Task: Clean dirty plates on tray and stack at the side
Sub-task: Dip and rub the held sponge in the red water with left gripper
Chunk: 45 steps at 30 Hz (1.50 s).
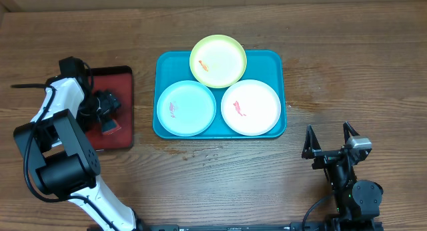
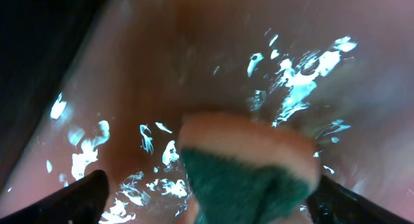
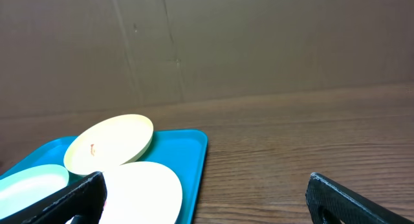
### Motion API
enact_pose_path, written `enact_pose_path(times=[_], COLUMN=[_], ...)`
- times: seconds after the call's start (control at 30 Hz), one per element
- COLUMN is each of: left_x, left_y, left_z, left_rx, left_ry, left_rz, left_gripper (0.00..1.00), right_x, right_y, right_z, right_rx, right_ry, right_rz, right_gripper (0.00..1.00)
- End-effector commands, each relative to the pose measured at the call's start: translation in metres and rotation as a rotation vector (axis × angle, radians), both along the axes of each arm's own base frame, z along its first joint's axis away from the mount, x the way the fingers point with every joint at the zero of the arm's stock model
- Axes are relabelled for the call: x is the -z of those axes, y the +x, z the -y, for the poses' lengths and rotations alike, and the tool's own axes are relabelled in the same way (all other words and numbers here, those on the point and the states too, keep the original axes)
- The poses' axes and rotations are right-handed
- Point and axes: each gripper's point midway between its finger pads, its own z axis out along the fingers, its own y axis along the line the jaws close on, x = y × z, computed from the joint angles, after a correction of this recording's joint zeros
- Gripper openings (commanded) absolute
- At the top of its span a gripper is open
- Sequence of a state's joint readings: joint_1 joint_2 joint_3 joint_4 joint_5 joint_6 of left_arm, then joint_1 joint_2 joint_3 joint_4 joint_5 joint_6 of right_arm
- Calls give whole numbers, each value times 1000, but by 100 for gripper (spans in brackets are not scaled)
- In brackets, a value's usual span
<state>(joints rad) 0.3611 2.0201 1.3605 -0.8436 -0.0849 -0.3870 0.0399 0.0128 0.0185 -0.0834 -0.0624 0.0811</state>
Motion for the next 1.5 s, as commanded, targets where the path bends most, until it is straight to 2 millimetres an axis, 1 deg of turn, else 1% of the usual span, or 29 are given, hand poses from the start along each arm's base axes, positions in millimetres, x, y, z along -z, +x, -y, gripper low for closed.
enact_pose_path(times=[0.0,0.13,0.23,0.27,0.3,0.37,0.4,0.43,0.53,0.57,0.7,0.73,0.77,0.8,1.0,1.13,1.2,1.27,1.3,1.33,1.37,1.4,1.47], left_x=[5,-5,-9,-9,-9,-9,-9,-9,-9,-9,-9,-9,-9,-9,-9,-8,-8,-9,-9,-9,-9,-10,-10], left_y=[-9,-19,-23,-23,-23,-22,-21,-21,-21,-21,-21,-21,-21,-21,-21,-3,7,15,18,20,22,22,22], left_z=[4,10,14,15,15,15,15,15,15,15,15,15,15,15,14,7,4,0,-1,-2,-2,-3,-3], left_rx=[6,7,7,7,7,7,7,7,7,7,7,7,7,7,9,70,73,73,76,77,77,76,76], left_ry=[-24,-56,-78,-86,-89,-87,-86,-86,-85,-85,-85,-85,-85,-85,-82,-52,-36,-22,-17,-12,-10,-8,-9], left_rz=[-62,-117,-136,-136,-135,-132,-130,-129,-128,-128,-128,-128,-128,-128,-127,-60,-22,11,22,32,39,42,41], left_gripper=[100,100,100,98,93,78,65,48,5,4,4,19,53,100,100,100,100,78,58,29,16,8,4], right_x=[2,2,2,2,2,2,2,2,2,2,2,2,2,2,2,2,2,2,2,2,2,2,2], right_y=[0,0,0,0,0,0,0,0,0,0,0,0,0,0,0,0,0,0,0,0,0,0,0], right_z=[0,0,0,0,0,0,0,0,0,0,0,0,0,0,0,0,0,0,0,0,0,0,0], right_rx=[4,4,4,4,4,4,4,4,4,4,4,4,4,4,4,4,4,4,4,4,4,4,4], right_ry=[-2,-2,-2,-2,-2,-2,-2,-2,-2,-2,-2,-2,-2,-2,-2,-2,-2,-2,-2,-2,-2,-2,-2], right_rz=[3,3,3,3,3,3,3,3,3,3,3,3,3,3,3,3,3,3,3,3,3,3,3], right_gripper=[100,100,100,100,100,100,100,100,100,100,100,100,100,100,100,100,100,100,100,100,100,100,100])
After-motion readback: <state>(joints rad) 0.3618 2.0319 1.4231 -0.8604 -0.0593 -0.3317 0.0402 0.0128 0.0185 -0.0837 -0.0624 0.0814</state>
